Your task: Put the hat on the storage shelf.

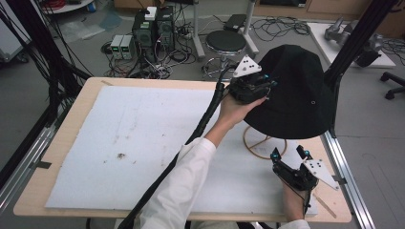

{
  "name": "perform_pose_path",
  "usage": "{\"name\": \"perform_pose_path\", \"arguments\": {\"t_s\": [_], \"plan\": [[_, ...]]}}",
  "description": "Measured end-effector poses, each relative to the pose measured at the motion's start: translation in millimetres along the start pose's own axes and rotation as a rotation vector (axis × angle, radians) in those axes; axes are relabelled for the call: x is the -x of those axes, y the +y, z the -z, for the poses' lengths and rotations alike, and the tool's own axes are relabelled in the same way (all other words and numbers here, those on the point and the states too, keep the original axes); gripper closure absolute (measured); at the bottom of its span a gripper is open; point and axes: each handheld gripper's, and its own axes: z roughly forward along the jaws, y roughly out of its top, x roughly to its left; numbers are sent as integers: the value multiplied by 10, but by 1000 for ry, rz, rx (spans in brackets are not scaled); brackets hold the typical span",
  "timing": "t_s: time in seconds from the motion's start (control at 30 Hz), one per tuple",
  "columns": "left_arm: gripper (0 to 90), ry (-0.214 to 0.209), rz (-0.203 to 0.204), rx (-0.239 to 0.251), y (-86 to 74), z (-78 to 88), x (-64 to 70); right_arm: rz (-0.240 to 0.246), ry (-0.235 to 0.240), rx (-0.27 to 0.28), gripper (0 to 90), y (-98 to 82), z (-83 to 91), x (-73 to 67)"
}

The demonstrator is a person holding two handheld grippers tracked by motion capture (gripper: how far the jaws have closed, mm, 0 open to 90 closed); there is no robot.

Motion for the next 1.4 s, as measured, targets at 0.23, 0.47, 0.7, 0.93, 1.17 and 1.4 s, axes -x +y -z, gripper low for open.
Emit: {"name": "perform_pose_path", "arguments": {"t_s": [0.23, 0.47, 0.7, 0.93, 1.17, 1.4], "plan": [[844, -1, 25, -50, -67, -76, -8, -4, 0, -1, 114, -1, 1, 4], [839, -11, 11, -57, -106, -105, 38, -8, -1, 0, 114, -1, 1, 7], [793, -19, 17, -51, -155, -92, 17, 0, -2, -3, 114, -4, 1, 8], [684, -2, 30, -26, -177, -62, -14, 7, -14, 4, 114, -2, 23, -7], [506, 41, 33, 6, -192, -8, -36, 22, -28, -2, 114, -11, 34, -24], [428, 37, 29, 2, -189, 61, -85, 13, -30, -5, 114, -16, 32, -12]]}}
